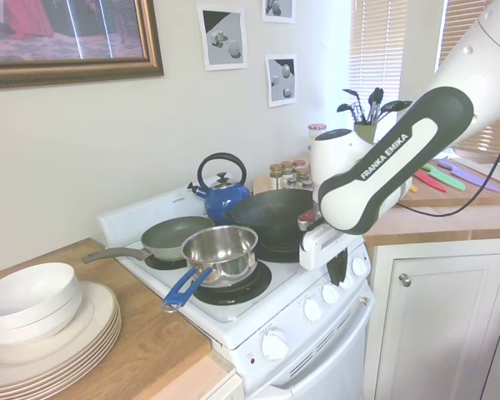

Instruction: Turn on the stove on the top left

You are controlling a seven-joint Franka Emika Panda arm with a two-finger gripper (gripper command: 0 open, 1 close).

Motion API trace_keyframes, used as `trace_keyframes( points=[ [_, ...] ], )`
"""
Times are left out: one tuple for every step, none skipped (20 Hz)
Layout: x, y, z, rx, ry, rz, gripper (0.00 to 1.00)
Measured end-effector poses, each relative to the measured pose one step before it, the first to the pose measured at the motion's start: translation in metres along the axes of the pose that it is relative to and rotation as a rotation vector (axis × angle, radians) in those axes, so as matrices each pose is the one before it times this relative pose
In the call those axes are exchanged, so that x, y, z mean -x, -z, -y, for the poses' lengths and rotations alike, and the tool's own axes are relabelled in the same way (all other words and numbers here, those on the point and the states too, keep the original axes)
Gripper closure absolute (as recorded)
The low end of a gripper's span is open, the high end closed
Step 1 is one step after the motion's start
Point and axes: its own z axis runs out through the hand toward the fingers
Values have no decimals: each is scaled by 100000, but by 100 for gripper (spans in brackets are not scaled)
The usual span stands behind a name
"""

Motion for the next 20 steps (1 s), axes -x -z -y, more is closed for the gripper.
trace_keyframes(
  points=[
    [-114, -71, 43, 223, -97, -176, 100],
    [-119, -79, 37, 142, -60, -66, 100],
    [-137, -87, 37, 135, -45, -45, 100],
    [-112, -68, 36, 125, 25, -69, 100],
    [-80, -88, 47, 179, 111, -57, 100],
    [-86, -108, 72, 170, 94, -35, 100],
    [-96, -103, 104, 161, 99, -51, 100],
    [-69, -144, 132, 186, 98, 41, 100],
    [-57, -192, 127, 206, 84, 139, 100],
    [-62, -192, 120, 188, 70, 122, 100],
    [-41, -183, 106, 166, 74, 108, 100],
    [-43, -171, 105, 156, 78, 89, 100],
    [-65, -120, 89, 138, 37, 51, 100],
    [-49, -80, -11, 124, -78, 60, 100],
    [-27, -21, -34, 43, -78, 12, 100],
    [-9, 6, -1, -3, -9, -22, 100],
    [7, 7, 15, -3, 31, -16, 100],
    [36, 19, 46, -23, 114, -22, 100],
    [68, 56, 82, -46, 199, -43, 100],
    [81, 116, 100, -90, 200, -94, 100]
  ],
)
